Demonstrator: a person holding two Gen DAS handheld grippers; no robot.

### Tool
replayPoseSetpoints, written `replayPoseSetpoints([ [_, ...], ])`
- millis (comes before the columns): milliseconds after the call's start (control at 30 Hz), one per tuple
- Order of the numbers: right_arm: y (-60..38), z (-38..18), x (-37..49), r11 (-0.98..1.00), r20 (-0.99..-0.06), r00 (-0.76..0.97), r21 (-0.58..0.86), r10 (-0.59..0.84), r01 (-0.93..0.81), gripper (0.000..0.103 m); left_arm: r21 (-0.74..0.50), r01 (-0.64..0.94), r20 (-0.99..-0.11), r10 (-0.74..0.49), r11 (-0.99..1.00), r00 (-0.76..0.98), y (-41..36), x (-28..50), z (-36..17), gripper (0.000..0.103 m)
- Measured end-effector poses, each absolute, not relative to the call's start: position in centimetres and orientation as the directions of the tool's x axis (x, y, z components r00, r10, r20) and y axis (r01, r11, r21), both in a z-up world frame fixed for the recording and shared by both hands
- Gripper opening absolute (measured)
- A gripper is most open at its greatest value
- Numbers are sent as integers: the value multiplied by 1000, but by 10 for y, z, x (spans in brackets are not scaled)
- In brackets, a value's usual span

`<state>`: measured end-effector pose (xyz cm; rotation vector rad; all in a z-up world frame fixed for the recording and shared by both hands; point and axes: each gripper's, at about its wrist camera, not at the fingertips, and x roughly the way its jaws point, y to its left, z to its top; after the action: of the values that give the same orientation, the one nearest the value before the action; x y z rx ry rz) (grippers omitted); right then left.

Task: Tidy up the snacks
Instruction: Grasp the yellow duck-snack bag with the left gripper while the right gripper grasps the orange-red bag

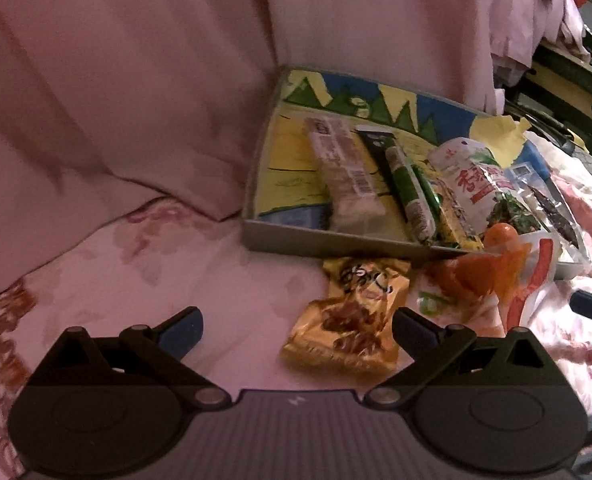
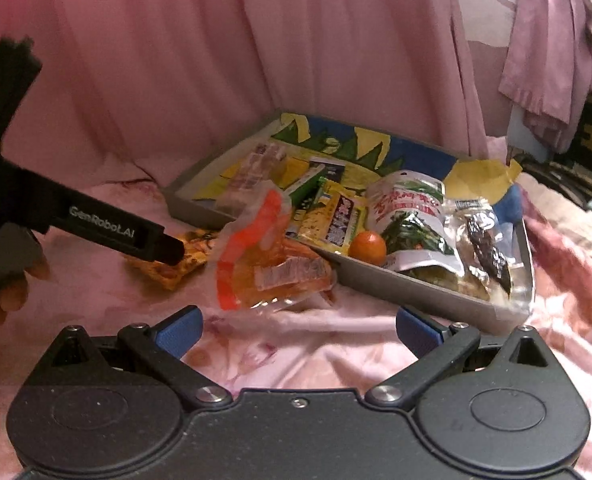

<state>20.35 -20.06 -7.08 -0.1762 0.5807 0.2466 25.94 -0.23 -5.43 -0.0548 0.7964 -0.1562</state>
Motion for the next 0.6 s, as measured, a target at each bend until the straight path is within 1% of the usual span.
replayPoseSetpoints([
  [167,-197,-78,221,949,-533,834,-165,142,-268,102,-115,163,-733,-194,980,652,-13,278,-59,102],
  [267,-192,-82,228,928,-509,851,-240,129,-284,102,-51,209,-745,-177,977,643,-22,285,-62,102],
  [333,-188,-85,233,912,-500,858,-289,115,-290,102,-21,244,-741,-179,969,647,-25,286,-62,99],
  [467,-187,-87,239,893,-481,868,-328,122,-307,101,-2,283,-743,-191,959,641,-30,289,-64,92],
  [533,-183,-90,241,875,-480,869,-364,117,-318,96,3,299,-735,-201,954,647,-32,287,-63,87],
  [567,-181,-93,243,864,-487,866,-382,114,-328,93,2,308,-732,-208,951,648,-33,288,-63,80],
  [600,-180,-94,244,857,-493,862,-388,118,-339,88,0,318,-731,-217,948,647,-33,287,-62,73],
])
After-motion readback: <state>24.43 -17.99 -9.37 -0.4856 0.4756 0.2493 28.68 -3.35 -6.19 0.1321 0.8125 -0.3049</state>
